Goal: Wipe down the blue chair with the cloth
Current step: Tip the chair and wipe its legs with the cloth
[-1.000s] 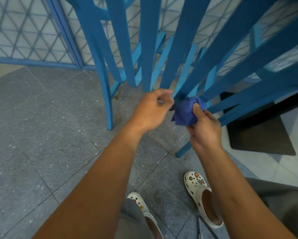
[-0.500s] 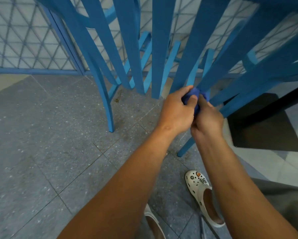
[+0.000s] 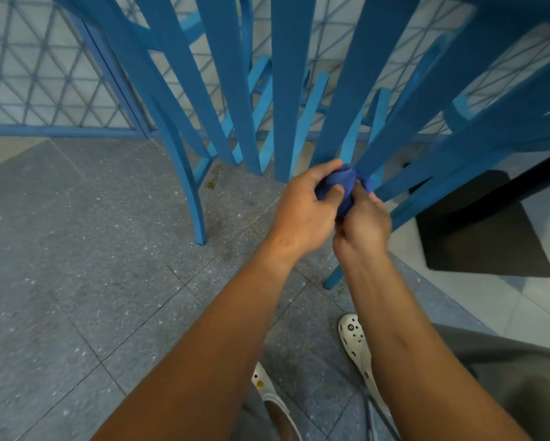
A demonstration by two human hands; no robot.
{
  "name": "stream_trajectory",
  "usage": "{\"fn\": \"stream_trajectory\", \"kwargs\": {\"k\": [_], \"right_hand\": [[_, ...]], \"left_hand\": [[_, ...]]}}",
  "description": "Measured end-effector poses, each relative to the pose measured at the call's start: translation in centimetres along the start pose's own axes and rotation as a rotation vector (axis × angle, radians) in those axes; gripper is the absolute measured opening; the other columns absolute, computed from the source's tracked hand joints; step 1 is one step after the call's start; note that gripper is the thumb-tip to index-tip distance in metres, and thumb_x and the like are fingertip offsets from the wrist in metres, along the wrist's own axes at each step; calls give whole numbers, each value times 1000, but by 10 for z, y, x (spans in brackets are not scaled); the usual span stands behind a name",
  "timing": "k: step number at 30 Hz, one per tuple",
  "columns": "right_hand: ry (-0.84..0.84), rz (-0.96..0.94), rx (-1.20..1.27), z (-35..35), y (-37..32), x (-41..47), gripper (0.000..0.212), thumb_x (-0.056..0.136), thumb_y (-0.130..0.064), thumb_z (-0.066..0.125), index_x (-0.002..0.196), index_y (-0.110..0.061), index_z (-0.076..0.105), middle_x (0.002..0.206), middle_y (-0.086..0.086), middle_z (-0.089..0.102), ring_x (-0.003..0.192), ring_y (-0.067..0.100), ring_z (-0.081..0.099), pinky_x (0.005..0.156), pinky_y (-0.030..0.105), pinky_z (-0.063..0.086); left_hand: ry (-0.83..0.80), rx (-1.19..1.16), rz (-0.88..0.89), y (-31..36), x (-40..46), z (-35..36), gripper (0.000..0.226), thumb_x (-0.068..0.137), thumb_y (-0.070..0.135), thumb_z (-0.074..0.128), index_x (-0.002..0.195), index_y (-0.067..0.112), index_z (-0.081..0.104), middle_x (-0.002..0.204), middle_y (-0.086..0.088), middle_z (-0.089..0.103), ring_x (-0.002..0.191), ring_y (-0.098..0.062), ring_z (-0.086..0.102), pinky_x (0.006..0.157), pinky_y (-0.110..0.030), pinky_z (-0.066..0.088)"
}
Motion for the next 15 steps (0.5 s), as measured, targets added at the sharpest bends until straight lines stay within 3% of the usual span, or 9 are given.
{"fn": "stream_trajectory", "kwargs": {"k": [8,11,15], "right_hand": [[104,-5,-139,-7,24,10,15,98,-10,62,102,1,71,96,19,73,84,24,64,79,42,51],[49,-84,-93,-12,13,6,17,97,-17,65,105,-3,69,104,20,75,86,22,70,85,45,56],[-42,-176,-98,-13,7,1,14,95,-22,68,105,-12,71,95,5,78,89,17,72,85,39,58]], "left_hand": [[-19,173,-149,-19,2,-5,45,99,6,56,142,19,58,142,0,60,130,-12,56,112,-28,43],[-9,82,-75,-12,4,-2,42,99,7,57,139,17,60,137,2,64,127,-8,58,113,-31,44],[-35,6,-15,-9,5,-2,42,96,16,63,138,21,62,130,9,67,122,0,61,110,-28,46]]}}
Point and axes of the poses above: each hand's wrist, its own x-axis towards the middle knuckle, its own z-axis out of the palm, y = z × x, the point moved 3 cm from there along x, towards the middle knuckle
